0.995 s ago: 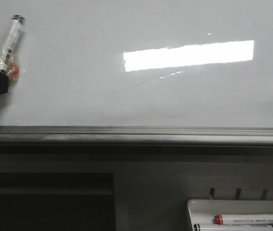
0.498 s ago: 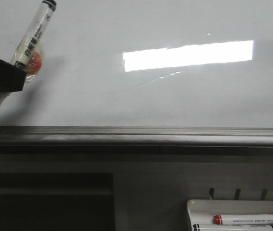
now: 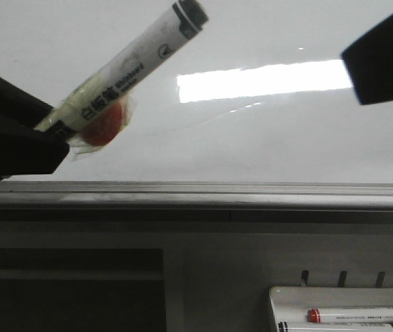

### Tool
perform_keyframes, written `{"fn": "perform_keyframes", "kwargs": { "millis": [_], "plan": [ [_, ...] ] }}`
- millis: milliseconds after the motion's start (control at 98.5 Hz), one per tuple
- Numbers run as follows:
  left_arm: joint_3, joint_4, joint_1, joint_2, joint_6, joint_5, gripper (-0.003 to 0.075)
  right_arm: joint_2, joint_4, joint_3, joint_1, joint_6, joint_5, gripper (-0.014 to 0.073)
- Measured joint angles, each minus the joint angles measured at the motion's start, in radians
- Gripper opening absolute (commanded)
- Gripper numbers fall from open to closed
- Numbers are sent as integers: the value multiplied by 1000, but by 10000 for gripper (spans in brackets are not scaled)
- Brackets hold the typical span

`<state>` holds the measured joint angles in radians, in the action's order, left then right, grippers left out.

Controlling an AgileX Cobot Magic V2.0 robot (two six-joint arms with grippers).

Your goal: Write number 2 on whiteboard

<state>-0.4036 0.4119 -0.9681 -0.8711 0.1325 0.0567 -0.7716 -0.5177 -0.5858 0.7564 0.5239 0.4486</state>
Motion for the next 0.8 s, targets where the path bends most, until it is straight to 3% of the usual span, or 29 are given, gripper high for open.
{"fn": "perform_keyframes", "kwargs": {
  "millis": [102,640,711,802],
  "plan": [
    [0,15,0,0,2,0,-20,-57,0,-36,48,2,-23,382],
    [0,66,0,0,2,-57,-20,-290,-6,-156,180,8,-199,370],
    [0,68,0,0,2,-57,-20,-317,-6,-163,182,8,-203,280],
    [0,76,0,0,2,-57,-20,-334,-6,-164,182,10,-213,-3]
  ]
}}
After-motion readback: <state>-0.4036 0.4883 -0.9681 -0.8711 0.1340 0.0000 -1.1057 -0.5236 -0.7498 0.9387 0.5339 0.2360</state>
